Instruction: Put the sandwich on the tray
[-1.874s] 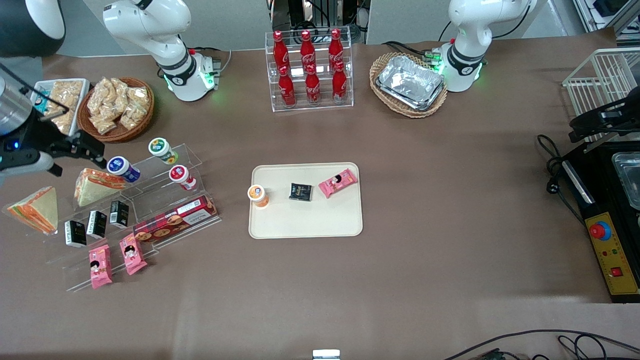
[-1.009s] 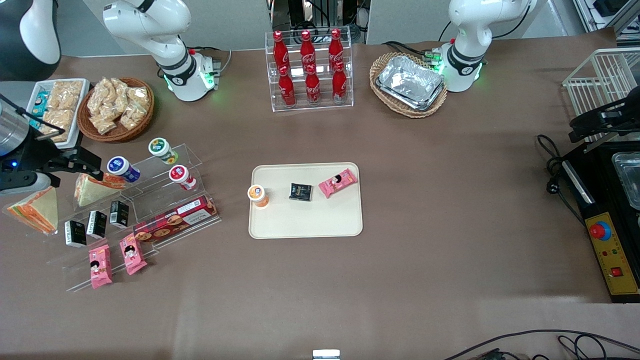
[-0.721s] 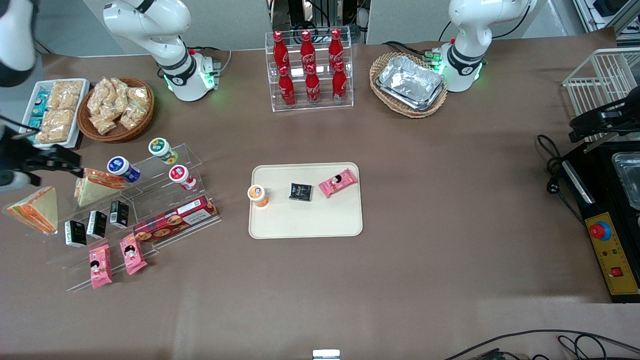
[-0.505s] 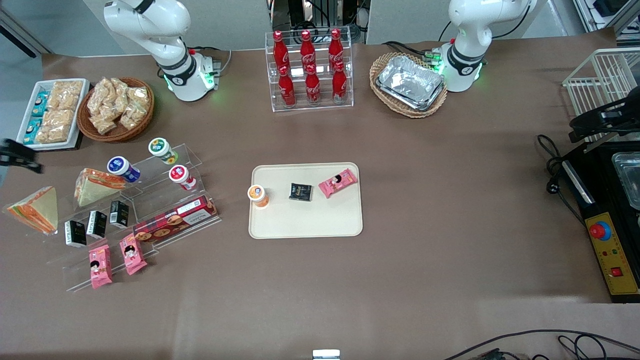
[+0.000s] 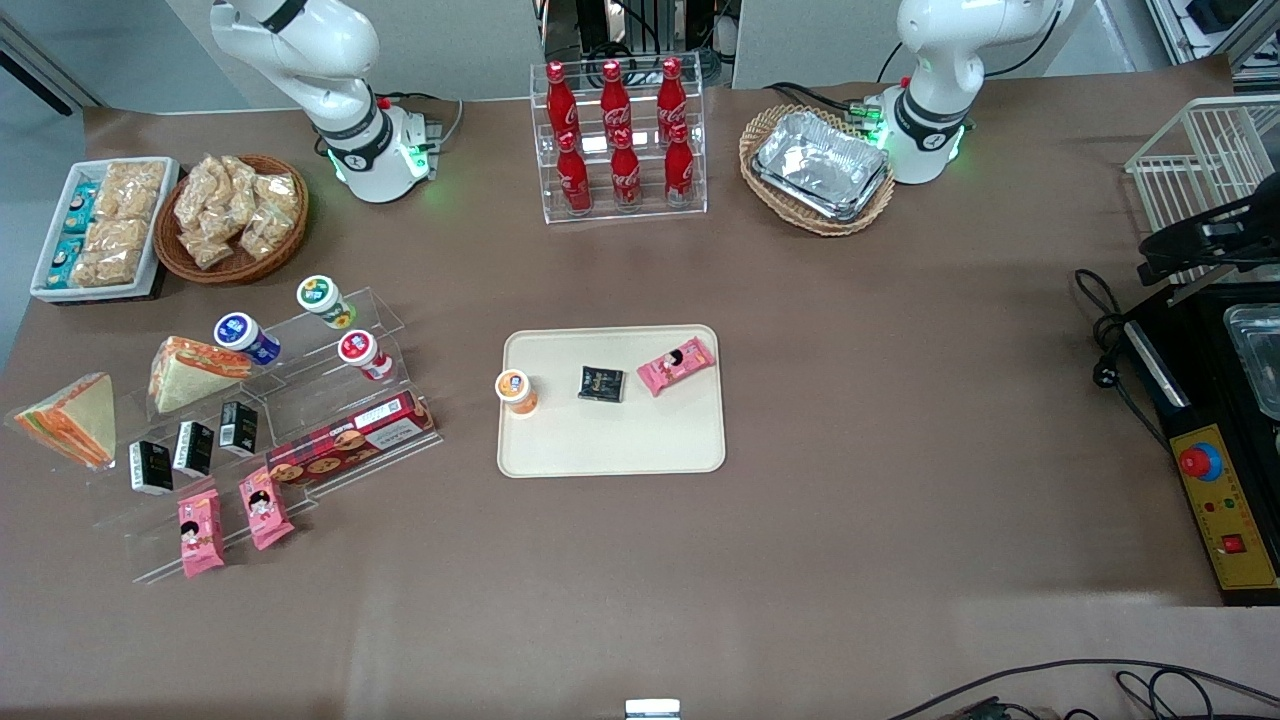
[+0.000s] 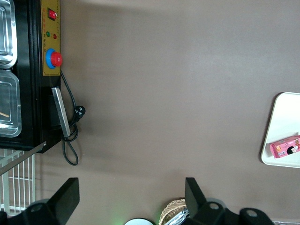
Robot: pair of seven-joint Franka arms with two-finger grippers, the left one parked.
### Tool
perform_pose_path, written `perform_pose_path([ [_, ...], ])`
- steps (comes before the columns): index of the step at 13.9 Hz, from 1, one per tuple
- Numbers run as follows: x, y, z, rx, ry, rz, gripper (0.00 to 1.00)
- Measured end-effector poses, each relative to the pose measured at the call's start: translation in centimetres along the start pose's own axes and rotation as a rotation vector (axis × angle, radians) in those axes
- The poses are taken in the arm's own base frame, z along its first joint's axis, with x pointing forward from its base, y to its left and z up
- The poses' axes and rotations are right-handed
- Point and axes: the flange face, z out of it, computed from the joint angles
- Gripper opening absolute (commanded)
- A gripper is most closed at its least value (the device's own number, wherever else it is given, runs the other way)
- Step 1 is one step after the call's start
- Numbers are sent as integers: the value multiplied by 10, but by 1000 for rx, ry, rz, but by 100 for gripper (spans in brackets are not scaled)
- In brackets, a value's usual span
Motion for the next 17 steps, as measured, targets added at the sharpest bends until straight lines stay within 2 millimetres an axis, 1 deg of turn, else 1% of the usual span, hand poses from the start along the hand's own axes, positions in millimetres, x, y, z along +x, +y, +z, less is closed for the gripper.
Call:
perform_pose_path([
  [2,13,7,25,-9,-9,-4,100],
  [3,19,13,42,-14,-15,-1,100],
  [6,30,30,104,23,-45,-3,100],
  [8,35,36,145,46,-75,-10,100],
  [9,36,37,162,54,-91,-11,100],
  [10,35,38,175,56,-99,-11,100],
  [11,35,38,182,56,-103,-11,100],
  [12,34,39,187,56,-105,-11,98],
  [13,33,39,192,55,-106,-10,94],
  [15,30,39,200,57,-111,-9,70],
  [16,29,38,203,61,-114,-13,48],
  [17,27,38,204,63,-116,-22,14],
])
